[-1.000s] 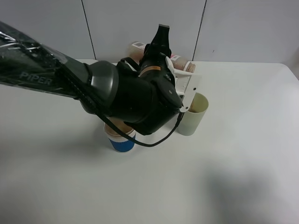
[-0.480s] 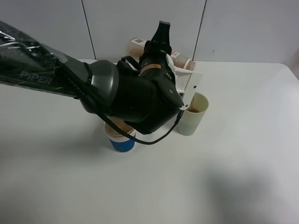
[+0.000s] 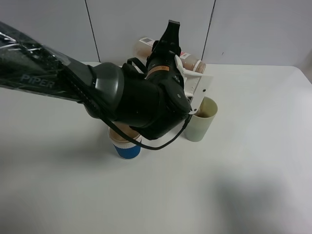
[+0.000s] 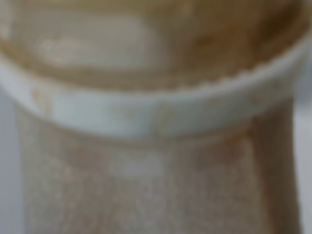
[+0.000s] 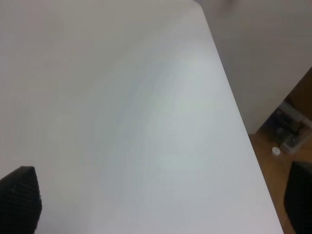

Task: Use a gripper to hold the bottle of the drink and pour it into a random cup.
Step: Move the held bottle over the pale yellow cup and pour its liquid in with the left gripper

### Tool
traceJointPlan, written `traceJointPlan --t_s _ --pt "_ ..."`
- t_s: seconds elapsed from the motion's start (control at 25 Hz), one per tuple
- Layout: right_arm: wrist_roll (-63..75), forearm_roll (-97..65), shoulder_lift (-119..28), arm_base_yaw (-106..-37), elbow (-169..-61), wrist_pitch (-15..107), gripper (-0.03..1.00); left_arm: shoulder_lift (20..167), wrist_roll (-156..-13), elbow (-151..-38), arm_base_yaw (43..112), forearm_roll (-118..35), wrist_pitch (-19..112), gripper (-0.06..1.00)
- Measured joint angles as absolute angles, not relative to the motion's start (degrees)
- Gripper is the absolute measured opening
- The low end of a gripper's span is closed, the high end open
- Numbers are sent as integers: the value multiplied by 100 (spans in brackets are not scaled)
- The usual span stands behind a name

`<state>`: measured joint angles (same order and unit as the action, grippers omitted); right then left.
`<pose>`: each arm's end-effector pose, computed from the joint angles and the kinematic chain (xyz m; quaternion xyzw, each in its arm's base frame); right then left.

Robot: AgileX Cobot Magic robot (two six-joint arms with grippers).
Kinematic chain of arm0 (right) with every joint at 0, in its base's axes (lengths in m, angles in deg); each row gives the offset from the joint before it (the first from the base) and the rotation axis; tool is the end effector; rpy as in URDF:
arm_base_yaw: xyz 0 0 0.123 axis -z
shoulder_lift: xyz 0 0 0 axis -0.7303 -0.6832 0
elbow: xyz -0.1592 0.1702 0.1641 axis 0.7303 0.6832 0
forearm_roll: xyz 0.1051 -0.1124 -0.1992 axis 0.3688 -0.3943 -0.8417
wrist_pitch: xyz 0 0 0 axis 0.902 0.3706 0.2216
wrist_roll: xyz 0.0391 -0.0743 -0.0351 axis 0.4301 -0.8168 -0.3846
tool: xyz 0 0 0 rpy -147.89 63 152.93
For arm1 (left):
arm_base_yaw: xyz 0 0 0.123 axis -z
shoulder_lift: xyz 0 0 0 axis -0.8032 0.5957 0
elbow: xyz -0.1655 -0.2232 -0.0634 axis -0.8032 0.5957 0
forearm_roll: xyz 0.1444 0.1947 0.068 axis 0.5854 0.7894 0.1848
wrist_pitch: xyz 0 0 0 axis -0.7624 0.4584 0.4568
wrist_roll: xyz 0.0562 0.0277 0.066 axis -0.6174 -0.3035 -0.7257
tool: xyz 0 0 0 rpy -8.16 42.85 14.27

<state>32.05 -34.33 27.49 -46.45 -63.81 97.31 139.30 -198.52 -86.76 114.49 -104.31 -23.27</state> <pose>-0.0065 -0.0140 0.2791 0.0294 0.8483 -0.0763 0.5232 0.2697 -0.3208 0.1907 0.5679 0.4846 0.5235 0.4107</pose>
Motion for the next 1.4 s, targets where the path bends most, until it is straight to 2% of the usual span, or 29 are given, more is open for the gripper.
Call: traceJointPlan --t_s 1.4 --pt "3205 -3433 2749 -4645 -6381 9731 99 13930 -19855 -8676 11593 -10237 -2475 33"
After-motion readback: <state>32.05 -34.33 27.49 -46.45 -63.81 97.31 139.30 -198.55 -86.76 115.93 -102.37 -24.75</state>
